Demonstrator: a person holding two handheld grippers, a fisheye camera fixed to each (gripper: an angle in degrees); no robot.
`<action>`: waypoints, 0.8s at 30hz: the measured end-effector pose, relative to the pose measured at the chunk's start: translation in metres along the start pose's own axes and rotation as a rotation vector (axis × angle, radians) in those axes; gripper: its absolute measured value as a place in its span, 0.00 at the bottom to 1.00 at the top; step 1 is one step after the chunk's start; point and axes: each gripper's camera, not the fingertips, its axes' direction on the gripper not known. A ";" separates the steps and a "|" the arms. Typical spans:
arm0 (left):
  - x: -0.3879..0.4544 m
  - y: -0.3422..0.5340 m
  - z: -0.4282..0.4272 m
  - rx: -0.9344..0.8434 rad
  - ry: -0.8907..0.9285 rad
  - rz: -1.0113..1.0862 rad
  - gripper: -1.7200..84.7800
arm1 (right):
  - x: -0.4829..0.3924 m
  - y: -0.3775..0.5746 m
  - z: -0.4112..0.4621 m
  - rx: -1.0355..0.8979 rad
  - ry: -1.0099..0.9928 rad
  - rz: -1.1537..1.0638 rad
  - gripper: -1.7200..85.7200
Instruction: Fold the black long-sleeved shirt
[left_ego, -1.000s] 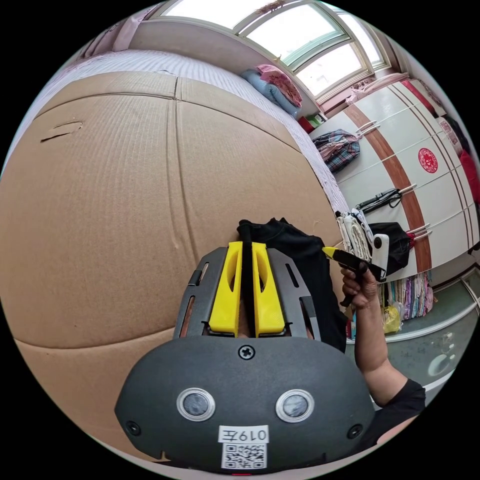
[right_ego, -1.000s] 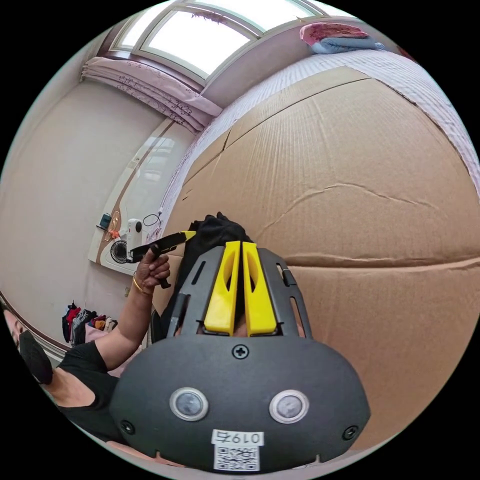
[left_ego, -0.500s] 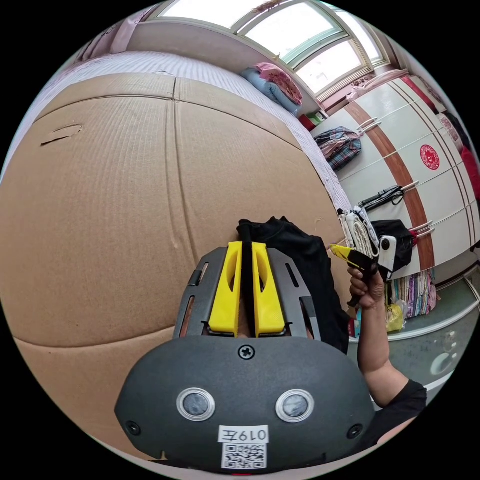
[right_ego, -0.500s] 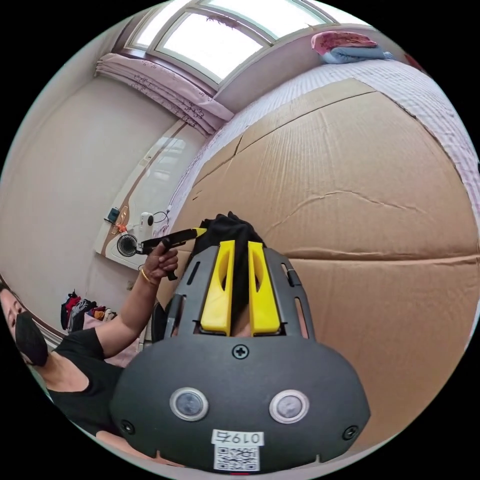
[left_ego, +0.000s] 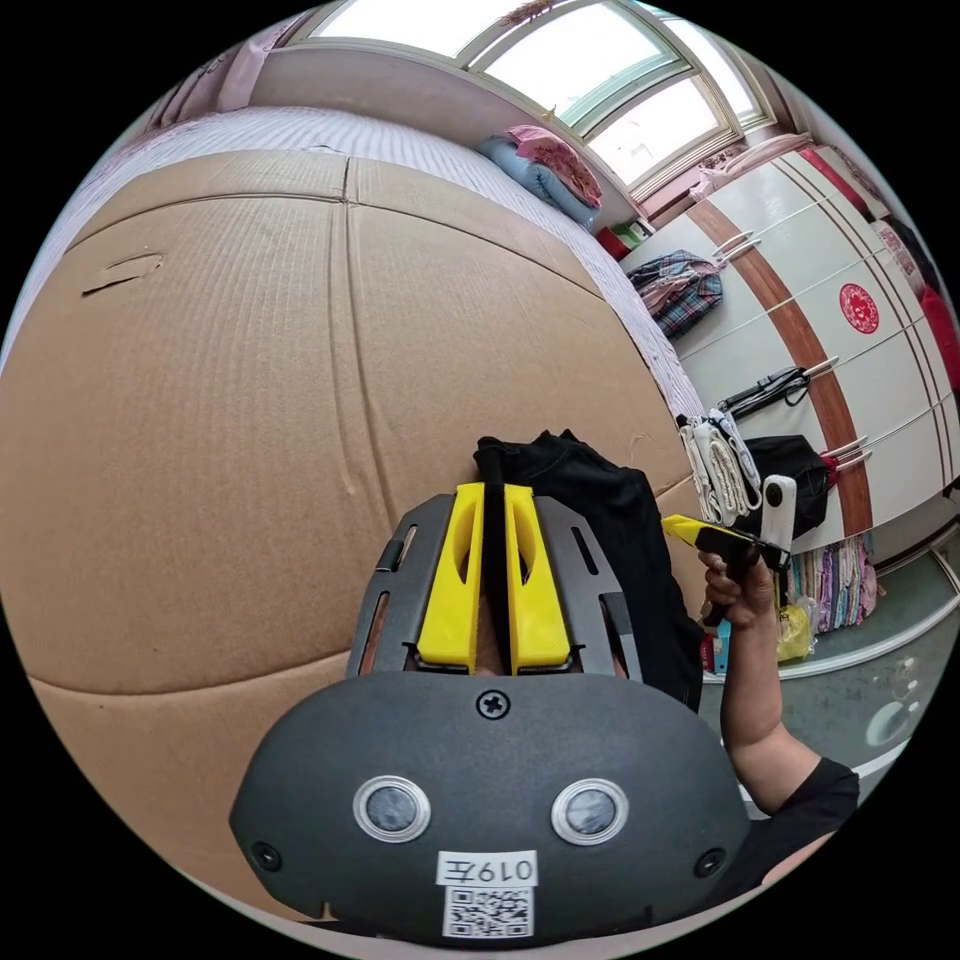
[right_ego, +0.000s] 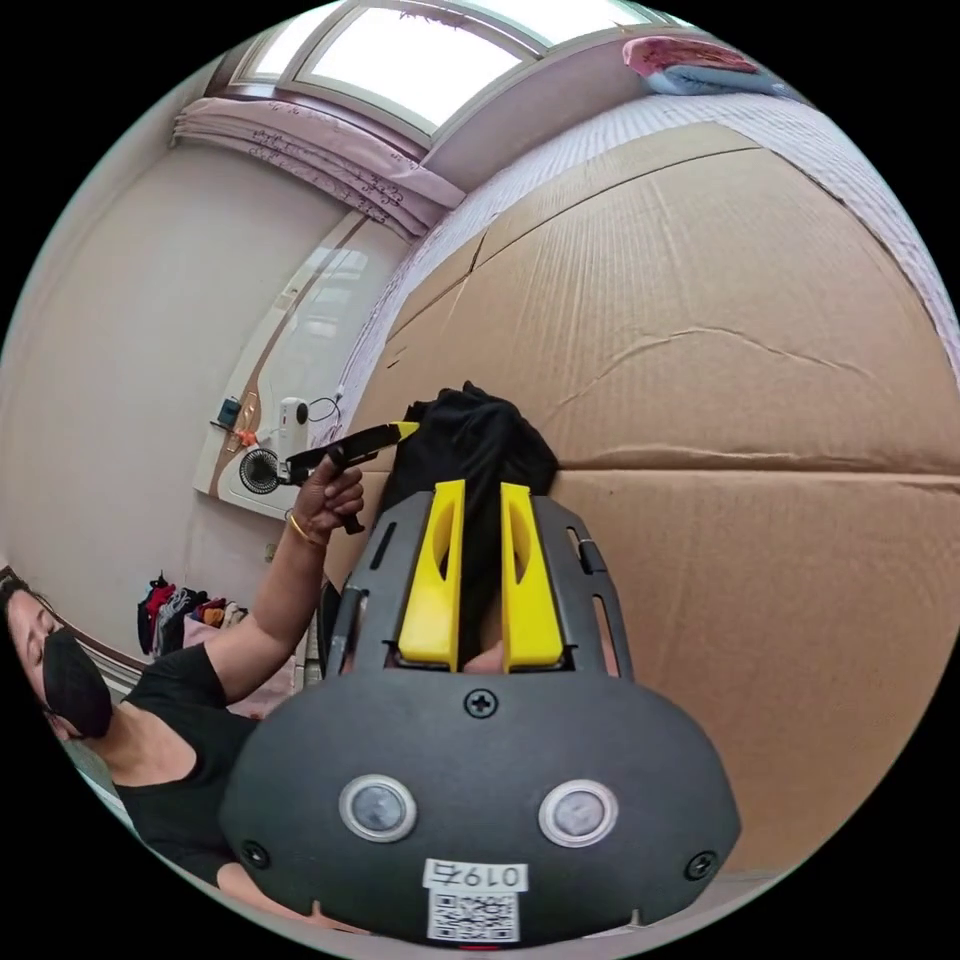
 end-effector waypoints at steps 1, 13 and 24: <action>0.000 0.000 0.000 0.000 0.001 0.000 0.04 | 0.003 0.002 -0.003 0.020 -0.020 0.011 0.04; 0.002 -0.005 0.003 -0.003 0.003 0.005 0.04 | -0.032 -0.007 0.013 -0.099 0.054 -0.161 0.01; 0.007 -0.009 0.004 -0.005 -0.004 0.014 0.04 | -0.004 -0.017 0.008 -0.064 -0.044 -0.078 0.09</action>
